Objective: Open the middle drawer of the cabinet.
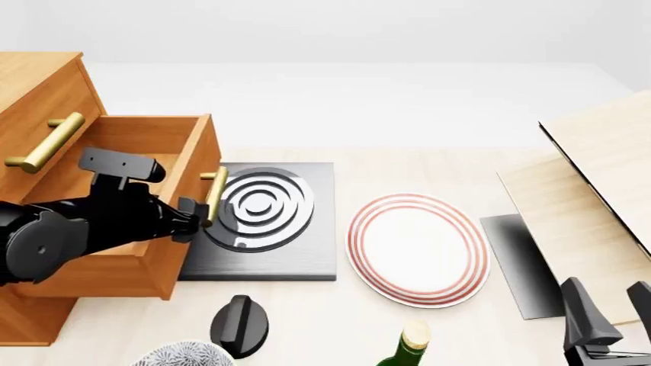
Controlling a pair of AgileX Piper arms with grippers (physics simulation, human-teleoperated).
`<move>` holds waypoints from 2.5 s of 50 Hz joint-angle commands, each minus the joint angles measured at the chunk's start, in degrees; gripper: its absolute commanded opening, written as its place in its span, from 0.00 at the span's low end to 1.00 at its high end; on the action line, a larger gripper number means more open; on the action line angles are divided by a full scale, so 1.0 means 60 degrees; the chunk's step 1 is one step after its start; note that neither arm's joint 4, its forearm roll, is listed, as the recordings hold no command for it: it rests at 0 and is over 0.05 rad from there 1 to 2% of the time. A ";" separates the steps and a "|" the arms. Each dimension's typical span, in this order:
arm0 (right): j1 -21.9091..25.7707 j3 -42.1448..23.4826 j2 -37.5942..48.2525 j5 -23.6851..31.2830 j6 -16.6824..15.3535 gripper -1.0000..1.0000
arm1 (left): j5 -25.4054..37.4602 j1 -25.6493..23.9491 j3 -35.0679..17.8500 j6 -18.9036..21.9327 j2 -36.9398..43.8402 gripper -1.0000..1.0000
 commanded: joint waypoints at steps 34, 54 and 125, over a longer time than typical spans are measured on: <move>0.0050 -0.0002 -0.0018 -0.0014 0.0014 1.00 | -0.0132 -0.0393 -0.0168 -0.0220 0.0250 1.00; 0.0049 -0.0008 -0.0017 -0.0011 0.0010 1.00 | -0.0125 -0.0406 -0.0186 -0.0219 0.0235 1.00; 0.0063 -0.0016 -0.0016 -0.0020 -0.0024 1.00 | 0.0613 0.0409 -0.0126 0.0408 -0.1457 1.00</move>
